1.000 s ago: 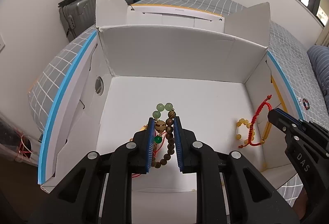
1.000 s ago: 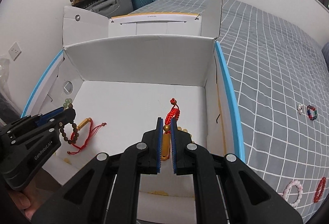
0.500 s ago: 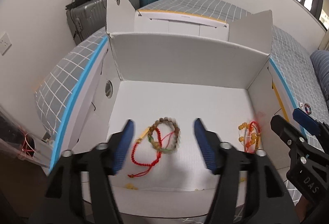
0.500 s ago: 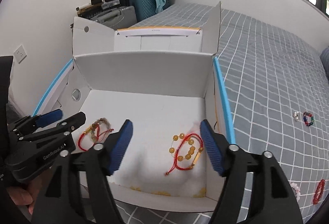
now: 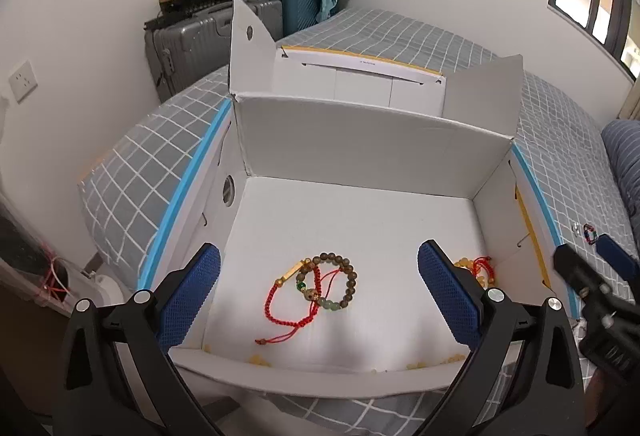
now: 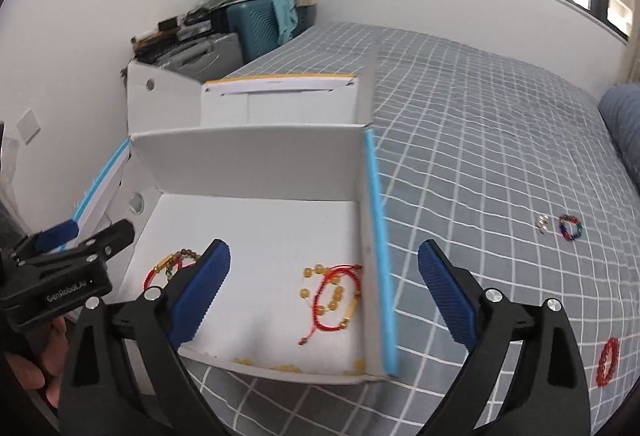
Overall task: Organize jewelry
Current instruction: 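Open both tools to release the bracelets into the box, then move both tools back over the pink and red bead bracelets on the bed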
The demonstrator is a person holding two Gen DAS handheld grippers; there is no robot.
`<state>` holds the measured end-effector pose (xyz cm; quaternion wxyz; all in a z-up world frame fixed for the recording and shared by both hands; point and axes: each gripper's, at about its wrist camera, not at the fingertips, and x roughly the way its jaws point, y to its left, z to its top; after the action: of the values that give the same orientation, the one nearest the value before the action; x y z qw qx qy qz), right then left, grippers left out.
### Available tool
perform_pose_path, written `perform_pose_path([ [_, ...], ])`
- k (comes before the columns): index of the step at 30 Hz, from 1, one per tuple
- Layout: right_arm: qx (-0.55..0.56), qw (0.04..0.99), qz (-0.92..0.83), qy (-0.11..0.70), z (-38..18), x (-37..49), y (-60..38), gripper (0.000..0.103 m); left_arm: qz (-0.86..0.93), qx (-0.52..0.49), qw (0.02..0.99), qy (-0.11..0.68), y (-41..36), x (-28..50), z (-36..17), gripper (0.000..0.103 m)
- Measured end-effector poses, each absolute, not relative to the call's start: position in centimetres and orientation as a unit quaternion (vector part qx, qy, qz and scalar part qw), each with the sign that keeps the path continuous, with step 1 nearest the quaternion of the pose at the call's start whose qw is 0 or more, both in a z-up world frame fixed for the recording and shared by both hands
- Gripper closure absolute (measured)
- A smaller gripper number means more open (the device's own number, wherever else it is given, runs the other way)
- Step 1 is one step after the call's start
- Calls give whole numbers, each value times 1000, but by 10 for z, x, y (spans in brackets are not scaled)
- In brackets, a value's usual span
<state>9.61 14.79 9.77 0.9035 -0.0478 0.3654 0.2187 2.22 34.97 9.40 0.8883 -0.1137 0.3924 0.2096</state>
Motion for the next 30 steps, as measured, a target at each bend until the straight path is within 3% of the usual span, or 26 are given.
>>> perform_pose_path([
  [7, -39, 915, 188, 355, 117, 94, 100, 10, 184, -103, 901, 379, 308, 21, 113, 6],
  [20, -16, 930, 74, 359, 128, 95, -55, 10, 55, -57, 916, 393, 162, 63, 113, 6],
  [30, -13, 909, -33, 414, 81, 103, -177, 10, -44, -5, 906, 421, 54, 86, 74, 6],
])
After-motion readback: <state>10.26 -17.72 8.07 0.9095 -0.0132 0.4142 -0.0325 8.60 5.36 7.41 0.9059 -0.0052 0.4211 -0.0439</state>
